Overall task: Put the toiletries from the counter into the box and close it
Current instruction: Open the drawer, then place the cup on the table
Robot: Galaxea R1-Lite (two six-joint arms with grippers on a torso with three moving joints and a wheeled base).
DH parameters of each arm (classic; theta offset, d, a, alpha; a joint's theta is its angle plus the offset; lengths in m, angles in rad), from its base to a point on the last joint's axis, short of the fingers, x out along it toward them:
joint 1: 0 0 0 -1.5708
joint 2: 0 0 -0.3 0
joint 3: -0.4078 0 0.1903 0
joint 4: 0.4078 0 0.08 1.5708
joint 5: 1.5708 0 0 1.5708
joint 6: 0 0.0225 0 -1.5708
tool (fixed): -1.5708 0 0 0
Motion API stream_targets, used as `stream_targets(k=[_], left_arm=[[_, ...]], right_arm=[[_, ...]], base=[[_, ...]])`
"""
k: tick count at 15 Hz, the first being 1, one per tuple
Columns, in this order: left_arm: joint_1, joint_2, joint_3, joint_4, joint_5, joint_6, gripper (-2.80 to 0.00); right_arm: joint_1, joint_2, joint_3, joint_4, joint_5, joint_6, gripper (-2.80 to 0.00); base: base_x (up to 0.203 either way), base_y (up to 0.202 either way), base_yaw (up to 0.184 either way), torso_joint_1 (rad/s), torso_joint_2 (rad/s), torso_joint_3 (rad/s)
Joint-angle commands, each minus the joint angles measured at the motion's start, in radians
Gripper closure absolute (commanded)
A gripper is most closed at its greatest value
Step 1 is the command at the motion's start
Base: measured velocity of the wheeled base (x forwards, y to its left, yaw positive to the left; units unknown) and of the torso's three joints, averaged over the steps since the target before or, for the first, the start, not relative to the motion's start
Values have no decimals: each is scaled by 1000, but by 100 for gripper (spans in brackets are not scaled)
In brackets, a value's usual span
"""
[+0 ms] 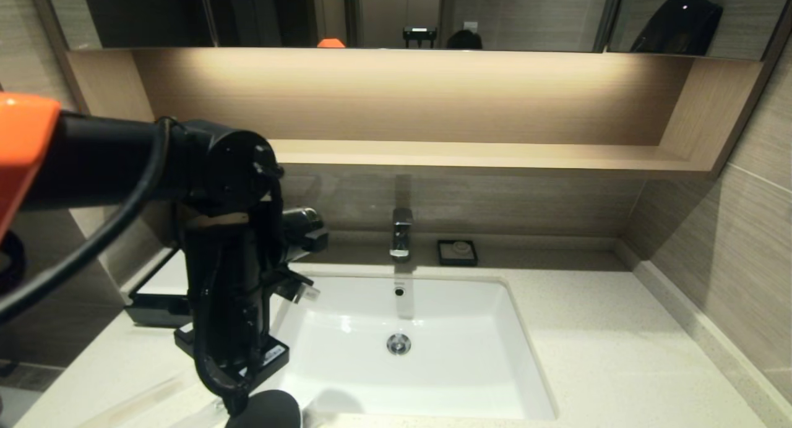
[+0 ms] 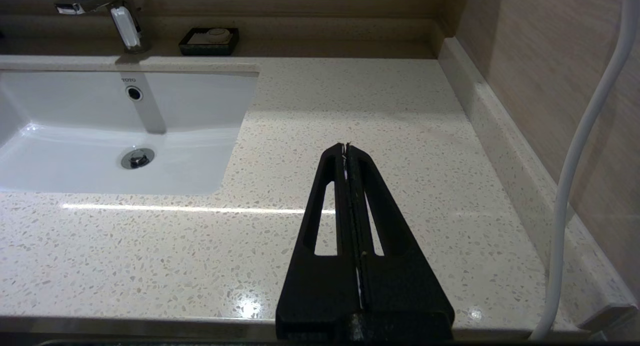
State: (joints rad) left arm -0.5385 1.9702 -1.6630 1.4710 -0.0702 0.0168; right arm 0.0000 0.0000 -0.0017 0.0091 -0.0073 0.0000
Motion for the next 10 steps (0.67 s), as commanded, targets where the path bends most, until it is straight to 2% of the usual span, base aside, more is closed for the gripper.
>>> stream_targets(k=[1, 10], left_arm=[[65, -66, 17, 16, 0, 0, 0], [422, -164, 65, 12, 3, 2, 0]], right_arm=[[0, 0, 0, 0, 0, 0, 0], [0, 0, 0, 0, 0, 0, 0]], base=[[0, 0, 0, 0, 0, 0], [0, 0, 0, 0, 0, 0]])
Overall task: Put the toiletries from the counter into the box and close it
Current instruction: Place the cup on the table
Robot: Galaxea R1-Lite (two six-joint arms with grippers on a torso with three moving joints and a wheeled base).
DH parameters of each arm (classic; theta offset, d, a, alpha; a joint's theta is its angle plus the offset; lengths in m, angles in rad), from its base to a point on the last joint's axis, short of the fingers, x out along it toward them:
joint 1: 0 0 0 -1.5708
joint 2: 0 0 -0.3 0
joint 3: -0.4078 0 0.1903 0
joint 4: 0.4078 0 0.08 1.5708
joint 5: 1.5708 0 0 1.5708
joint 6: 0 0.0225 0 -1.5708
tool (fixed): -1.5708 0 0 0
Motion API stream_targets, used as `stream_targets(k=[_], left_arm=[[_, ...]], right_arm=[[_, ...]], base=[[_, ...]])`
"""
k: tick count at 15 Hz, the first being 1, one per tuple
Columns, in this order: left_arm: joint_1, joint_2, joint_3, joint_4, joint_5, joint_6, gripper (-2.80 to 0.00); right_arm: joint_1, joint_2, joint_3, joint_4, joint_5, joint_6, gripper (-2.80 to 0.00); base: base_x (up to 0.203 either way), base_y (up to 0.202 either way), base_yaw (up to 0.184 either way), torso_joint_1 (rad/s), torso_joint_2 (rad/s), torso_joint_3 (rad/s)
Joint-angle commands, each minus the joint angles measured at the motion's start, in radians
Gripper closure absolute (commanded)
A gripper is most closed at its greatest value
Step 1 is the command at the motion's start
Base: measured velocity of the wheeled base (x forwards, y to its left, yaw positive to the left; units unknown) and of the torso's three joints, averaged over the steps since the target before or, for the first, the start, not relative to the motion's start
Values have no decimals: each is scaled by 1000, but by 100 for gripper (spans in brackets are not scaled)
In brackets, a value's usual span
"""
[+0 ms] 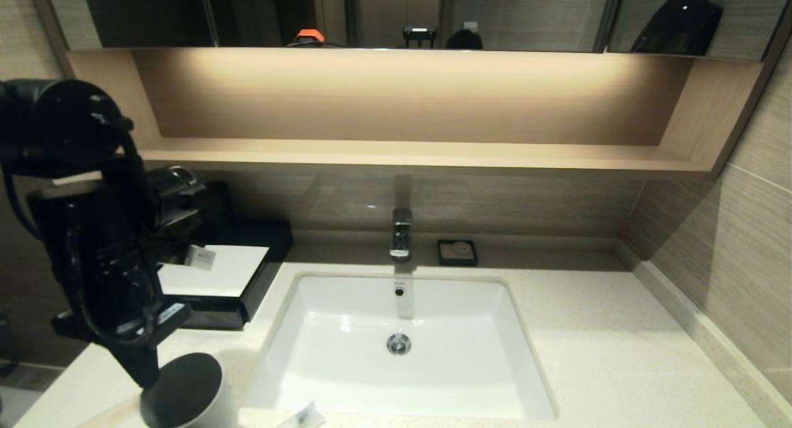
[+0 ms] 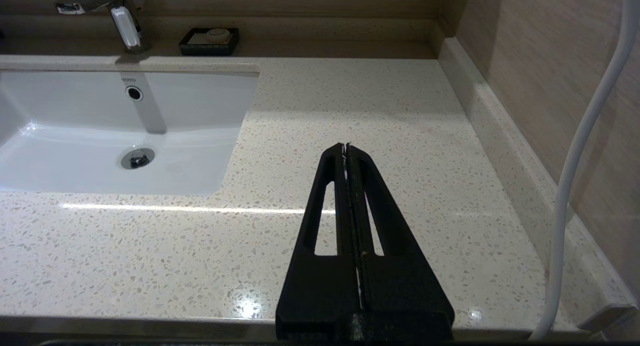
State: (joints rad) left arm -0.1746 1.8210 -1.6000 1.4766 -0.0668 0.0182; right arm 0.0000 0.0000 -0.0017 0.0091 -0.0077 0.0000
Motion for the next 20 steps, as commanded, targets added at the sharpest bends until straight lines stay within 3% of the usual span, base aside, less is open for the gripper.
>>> stream_targets(k=[1, 6, 12, 20], left_arm=[[99, -13, 2, 2, -1, 3, 0], [251, 26, 0, -65, 1, 12, 0], [367, 90, -12, -166, 0, 6, 0], [499, 209, -124, -175, -9, 3, 0]], right_arm=[[0, 0, 0, 0, 0, 0, 0], [0, 0, 0, 0, 0, 0, 0], [0, 0, 0, 0, 0, 0, 0], [0, 0, 0, 0, 0, 0, 0]], base=[[0, 0, 0, 0, 0, 0], [0, 0, 0, 0, 0, 0], [0, 0, 0, 0, 0, 0], [0, 0, 0, 0, 0, 0]])
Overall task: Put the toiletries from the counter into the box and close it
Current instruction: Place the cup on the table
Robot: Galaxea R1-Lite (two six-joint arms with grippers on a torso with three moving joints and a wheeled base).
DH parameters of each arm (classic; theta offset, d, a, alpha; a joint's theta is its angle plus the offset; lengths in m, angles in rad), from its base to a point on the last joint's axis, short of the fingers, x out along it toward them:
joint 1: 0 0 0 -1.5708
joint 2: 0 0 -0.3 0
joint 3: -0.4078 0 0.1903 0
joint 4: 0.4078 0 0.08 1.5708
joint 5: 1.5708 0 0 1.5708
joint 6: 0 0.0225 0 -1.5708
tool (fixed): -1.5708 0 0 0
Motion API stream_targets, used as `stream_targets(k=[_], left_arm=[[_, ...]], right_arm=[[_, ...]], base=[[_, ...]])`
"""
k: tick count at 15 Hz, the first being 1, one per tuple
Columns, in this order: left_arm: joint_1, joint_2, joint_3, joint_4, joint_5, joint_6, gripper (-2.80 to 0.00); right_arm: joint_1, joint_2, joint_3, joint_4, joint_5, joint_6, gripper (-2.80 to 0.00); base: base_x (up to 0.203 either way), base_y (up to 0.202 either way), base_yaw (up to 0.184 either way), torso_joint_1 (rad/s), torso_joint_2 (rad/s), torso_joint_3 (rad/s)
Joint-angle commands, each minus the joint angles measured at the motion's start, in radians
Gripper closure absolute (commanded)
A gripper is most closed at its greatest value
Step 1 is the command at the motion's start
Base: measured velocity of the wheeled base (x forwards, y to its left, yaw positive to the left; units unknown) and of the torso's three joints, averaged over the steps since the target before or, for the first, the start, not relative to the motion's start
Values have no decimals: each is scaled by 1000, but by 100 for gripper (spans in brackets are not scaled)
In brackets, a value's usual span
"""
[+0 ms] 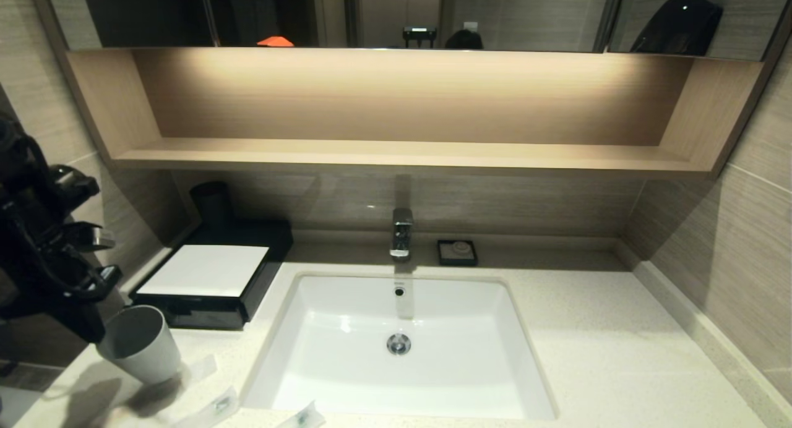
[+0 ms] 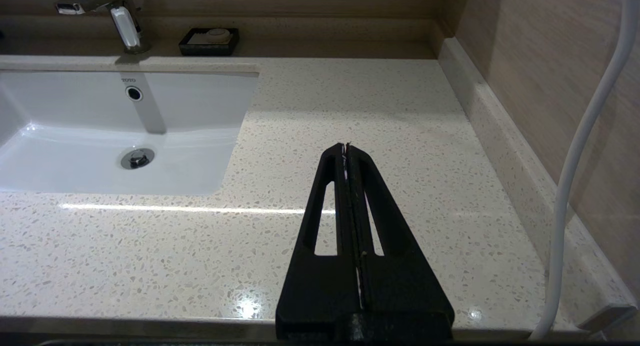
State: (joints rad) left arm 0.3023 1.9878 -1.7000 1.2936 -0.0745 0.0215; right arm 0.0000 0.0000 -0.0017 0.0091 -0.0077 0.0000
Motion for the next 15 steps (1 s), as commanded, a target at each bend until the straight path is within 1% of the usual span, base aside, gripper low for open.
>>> stream_targets(k=[1, 8, 12, 15], left_arm=[[35, 61, -38, 9, -2, -1, 0], [111, 134, -84, 5, -2, -2, 0], [124, 136, -87, 1, -1, 0, 0], [135, 151, -113, 9, -10, -2, 0]], right_arm=[[0, 0, 0, 0, 1, 0, 0], [0, 0, 0, 0, 0, 0, 0], [0, 0, 0, 0, 2, 0, 0], [0, 0, 0, 0, 1, 0, 0]], base=[[0, 0, 0, 0, 0, 0], [0, 0, 0, 0, 0, 0], [0, 0, 0, 0, 0, 0], [0, 0, 0, 0, 0, 0]])
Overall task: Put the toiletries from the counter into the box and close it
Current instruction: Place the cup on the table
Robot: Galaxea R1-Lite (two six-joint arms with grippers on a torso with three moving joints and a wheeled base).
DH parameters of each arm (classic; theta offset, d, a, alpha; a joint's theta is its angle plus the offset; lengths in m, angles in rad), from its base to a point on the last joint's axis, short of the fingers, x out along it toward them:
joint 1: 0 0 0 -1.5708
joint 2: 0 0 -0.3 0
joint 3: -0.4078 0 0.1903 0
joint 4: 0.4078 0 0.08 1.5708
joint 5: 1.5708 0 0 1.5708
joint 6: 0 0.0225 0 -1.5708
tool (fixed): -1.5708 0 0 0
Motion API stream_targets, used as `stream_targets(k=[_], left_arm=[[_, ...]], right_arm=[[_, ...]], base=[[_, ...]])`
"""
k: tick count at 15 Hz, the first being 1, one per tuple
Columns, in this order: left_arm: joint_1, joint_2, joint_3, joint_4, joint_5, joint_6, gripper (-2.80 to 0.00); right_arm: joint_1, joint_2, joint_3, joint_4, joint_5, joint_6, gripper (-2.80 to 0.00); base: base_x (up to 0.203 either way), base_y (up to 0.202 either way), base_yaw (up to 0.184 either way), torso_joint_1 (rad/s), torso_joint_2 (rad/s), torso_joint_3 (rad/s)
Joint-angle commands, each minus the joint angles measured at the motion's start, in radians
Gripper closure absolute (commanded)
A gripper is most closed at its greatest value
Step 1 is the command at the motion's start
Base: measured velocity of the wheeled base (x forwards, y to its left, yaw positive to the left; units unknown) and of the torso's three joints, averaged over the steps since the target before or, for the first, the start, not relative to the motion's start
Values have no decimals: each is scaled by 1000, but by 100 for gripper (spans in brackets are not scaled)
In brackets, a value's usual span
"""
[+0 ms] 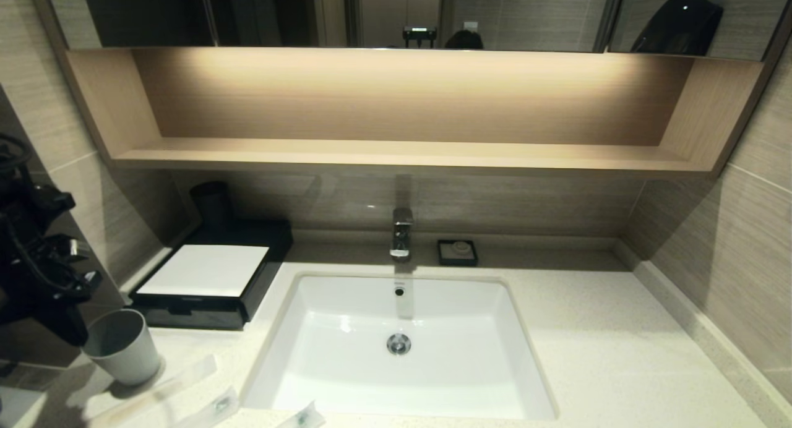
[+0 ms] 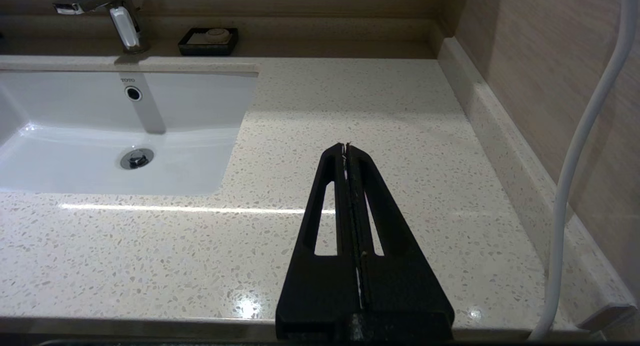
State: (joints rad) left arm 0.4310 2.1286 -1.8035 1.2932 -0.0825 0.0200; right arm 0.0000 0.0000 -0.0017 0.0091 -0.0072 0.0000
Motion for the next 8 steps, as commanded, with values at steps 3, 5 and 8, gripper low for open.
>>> stream_targets(k=[3, 5, 8], left_arm=[[8, 11, -13, 6, -2, -2, 0], [14, 18, -20, 8, -4, -2, 0], [23, 27, -27, 4, -5, -2, 0]], right_arm=[[0, 0, 0, 0, 0, 0, 0], [0, 0, 0, 0, 0, 0, 0], [0, 0, 0, 0, 1, 0, 0]], base=[[0, 0, 0, 0, 0, 0], [0, 0, 0, 0, 0, 0], [0, 0, 0, 0, 0, 0]])
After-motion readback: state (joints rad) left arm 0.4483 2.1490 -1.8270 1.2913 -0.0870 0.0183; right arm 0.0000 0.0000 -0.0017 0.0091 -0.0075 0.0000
